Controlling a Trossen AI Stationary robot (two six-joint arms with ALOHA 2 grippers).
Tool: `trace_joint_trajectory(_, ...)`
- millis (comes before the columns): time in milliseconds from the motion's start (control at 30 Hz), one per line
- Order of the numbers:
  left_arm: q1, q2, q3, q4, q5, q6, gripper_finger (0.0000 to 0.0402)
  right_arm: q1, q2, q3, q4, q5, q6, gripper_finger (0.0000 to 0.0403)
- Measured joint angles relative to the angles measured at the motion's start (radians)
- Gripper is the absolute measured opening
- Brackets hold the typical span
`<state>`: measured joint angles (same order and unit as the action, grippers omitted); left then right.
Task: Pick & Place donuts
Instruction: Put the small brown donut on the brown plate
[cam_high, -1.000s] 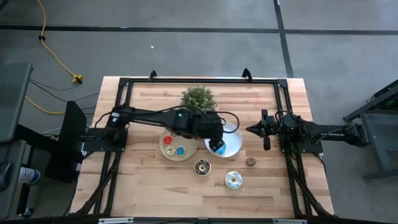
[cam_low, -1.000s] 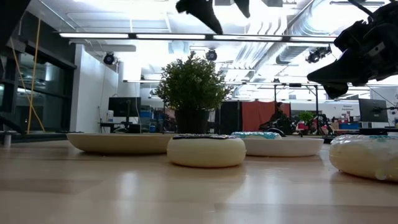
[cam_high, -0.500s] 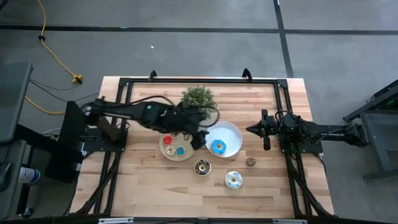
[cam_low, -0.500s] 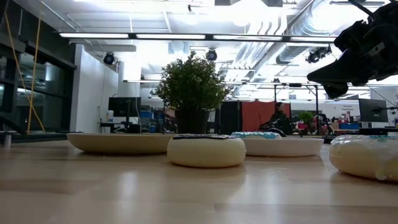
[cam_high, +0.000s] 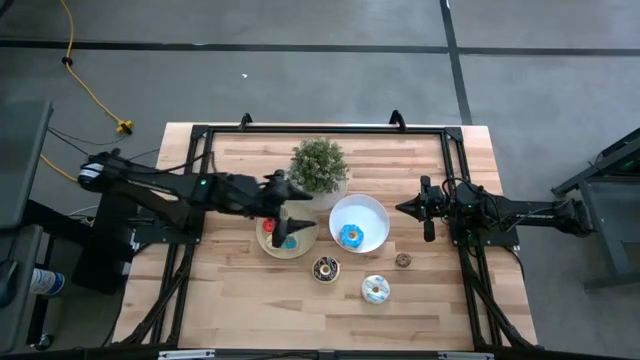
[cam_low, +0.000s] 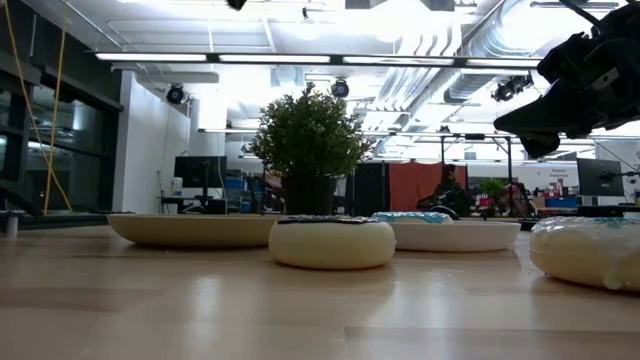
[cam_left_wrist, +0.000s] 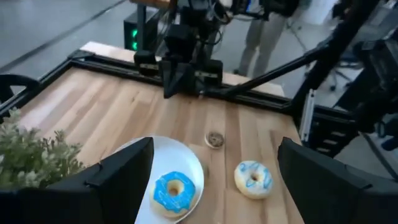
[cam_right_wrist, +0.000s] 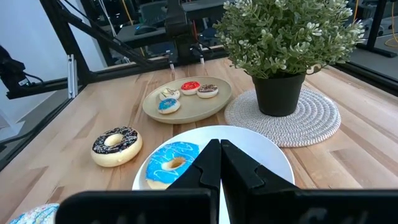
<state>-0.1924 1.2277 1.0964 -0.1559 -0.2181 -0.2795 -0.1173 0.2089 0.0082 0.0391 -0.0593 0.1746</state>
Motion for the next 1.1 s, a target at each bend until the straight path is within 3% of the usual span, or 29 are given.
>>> trace_joint_trajectory(433,0.115,-0.270,-0.402,0.257,0.183,0.034,0.0333,0.000,0.000,0.000,-0.001,0.000,0.000,0.0000)
trace_joint_trajectory(1100,0.114,-0.845,-0.823,0.279,0.174,0.013,0.0333,0.000,0.000,0.000,0.001,0.000,0.000,0.0000)
